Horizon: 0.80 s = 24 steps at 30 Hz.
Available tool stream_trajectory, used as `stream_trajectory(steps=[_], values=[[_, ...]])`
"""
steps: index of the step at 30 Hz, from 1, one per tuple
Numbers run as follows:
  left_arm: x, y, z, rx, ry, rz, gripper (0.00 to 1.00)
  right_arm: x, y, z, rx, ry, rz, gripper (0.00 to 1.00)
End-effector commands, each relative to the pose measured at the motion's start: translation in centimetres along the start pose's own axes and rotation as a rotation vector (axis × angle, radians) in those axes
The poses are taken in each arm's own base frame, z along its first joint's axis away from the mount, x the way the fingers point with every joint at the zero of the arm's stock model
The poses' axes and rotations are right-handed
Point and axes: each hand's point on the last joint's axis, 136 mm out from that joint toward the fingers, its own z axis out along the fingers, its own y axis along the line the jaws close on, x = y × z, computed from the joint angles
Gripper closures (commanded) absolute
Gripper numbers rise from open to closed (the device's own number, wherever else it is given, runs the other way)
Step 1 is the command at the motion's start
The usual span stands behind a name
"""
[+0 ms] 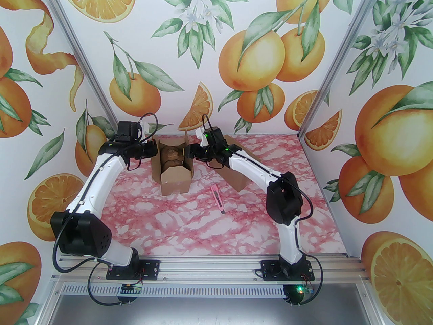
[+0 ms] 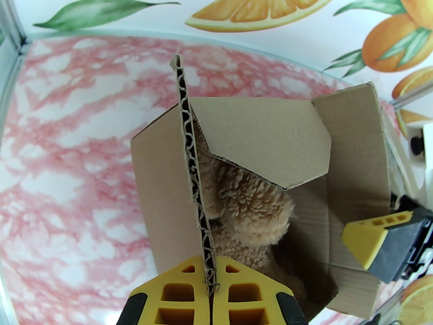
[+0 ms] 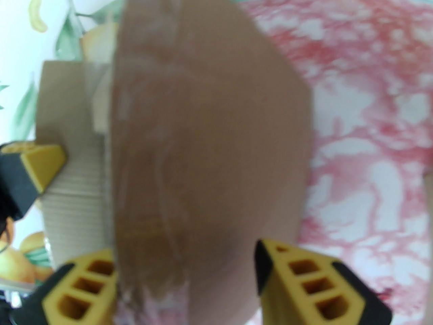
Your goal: Unpack the express box
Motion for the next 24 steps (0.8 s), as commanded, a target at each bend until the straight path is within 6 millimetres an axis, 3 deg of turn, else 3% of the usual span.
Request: stream_trajectory(steps=[1,3,6,11,15,18,24], values=[[-3.1,-0.5,-2.8,-0.019,-0.115,0.101,1.0,-2.6,-0.4,-3.9,0.171,-0.092,-0.115,0.39],[-3.3,-0.3,-3.2,-0.037,-0.127,0.123,1.0,-3.5,0.0,-4.9,0.187,-0.127,-0.153,0.38],[-3.7,-0.3,-3.8,-0.052,-0.15,0.151,1.0,-4.3,2.3,-6.0,0.158,-0.164,-0.274,0.37],[-4.4,-0.4,-4.6,-0.067,-0.175,0.208,1.0,-4.5,7.2,-7.4,0.154,-0.246,-0.605,0.39],[-4.6,-0.6,-4.9,-0.071,-0.177,0.244,1.0,-4.3,9.1,-7.6,0.136,-0.284,-0.738,0.42],[-4.9,-1.0,-5.4,-0.117,-0.181,0.329,1.0,-3.5,11.7,-6.7,0.099,-0.316,-0.897,0.43],[-5.2,-2.5,-6.7,-0.095,-0.223,0.409,1.0,-2.6,11.3,-3.7,0.116,-0.296,-1.069,0.39]])
